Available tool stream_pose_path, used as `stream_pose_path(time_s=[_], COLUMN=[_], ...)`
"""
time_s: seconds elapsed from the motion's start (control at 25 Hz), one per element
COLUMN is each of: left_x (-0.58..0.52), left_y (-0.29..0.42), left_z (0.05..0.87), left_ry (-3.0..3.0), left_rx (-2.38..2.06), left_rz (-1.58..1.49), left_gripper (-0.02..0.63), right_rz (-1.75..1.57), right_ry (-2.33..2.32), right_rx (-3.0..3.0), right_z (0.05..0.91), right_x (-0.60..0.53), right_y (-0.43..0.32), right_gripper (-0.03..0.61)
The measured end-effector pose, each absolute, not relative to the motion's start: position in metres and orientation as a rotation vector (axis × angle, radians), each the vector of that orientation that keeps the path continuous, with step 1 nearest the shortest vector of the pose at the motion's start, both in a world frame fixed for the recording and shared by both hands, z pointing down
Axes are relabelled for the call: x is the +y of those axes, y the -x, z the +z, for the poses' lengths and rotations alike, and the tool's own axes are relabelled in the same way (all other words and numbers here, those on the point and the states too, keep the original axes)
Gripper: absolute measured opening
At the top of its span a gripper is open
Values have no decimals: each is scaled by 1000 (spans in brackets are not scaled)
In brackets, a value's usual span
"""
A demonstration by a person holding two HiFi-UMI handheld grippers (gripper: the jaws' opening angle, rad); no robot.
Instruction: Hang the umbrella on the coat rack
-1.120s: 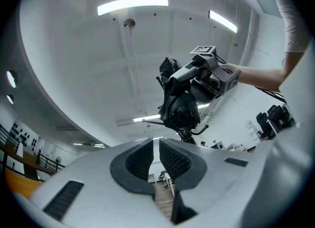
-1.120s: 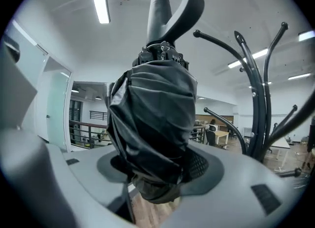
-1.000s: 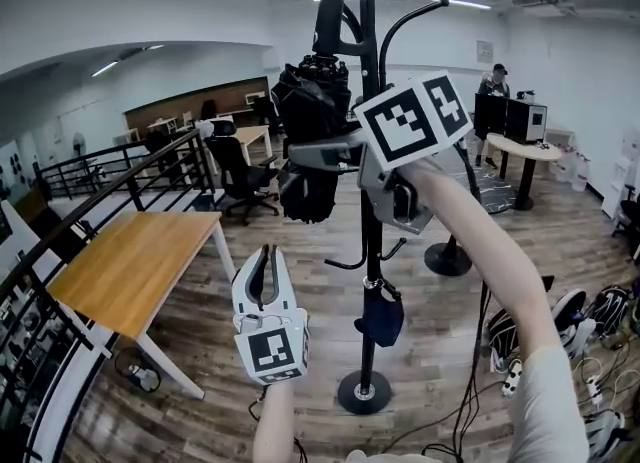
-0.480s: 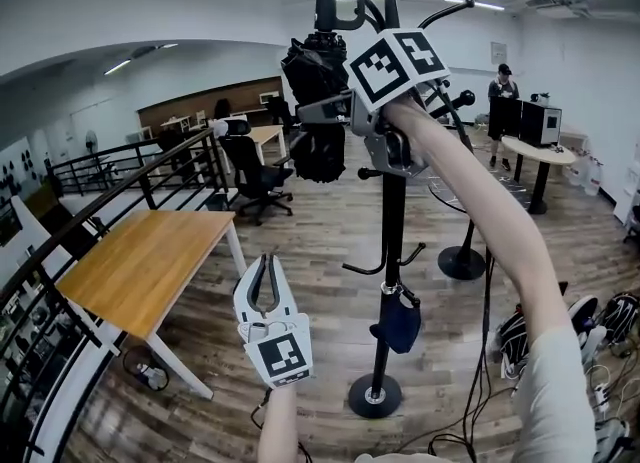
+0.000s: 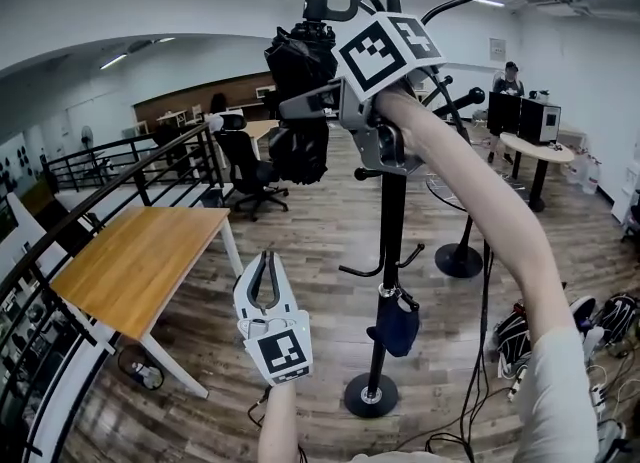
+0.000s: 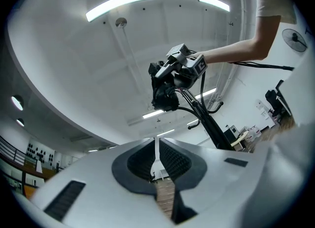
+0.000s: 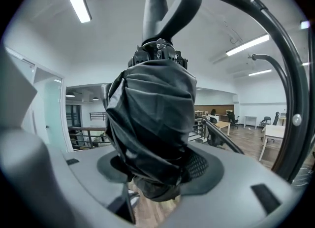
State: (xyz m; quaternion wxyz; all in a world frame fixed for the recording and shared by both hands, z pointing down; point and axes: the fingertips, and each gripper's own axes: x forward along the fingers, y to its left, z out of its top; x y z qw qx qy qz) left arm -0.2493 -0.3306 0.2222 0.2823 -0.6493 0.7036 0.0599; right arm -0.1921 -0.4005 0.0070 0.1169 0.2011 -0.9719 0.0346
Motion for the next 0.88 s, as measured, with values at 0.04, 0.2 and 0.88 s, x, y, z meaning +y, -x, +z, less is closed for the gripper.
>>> stream_pose_path(time_s=[0.04,0.2,0.88], left_x=[-334,-344,-327], left_y=[246,230,171], left_z=[224,223,216], left_ry=[1750,1795,1927], left_rx=[1882,1859,1742], left_rz=[160,177,293], left_gripper=[29,29,29], right_rz=[122,175,323], right_ry=[-571,-592,-914], right_rx=[-2846,-2835,-2749], right_z=[7,3,-3], right_x=[-396,-390,-424], right_y=[193,193,209], right_gripper=[273,272,272])
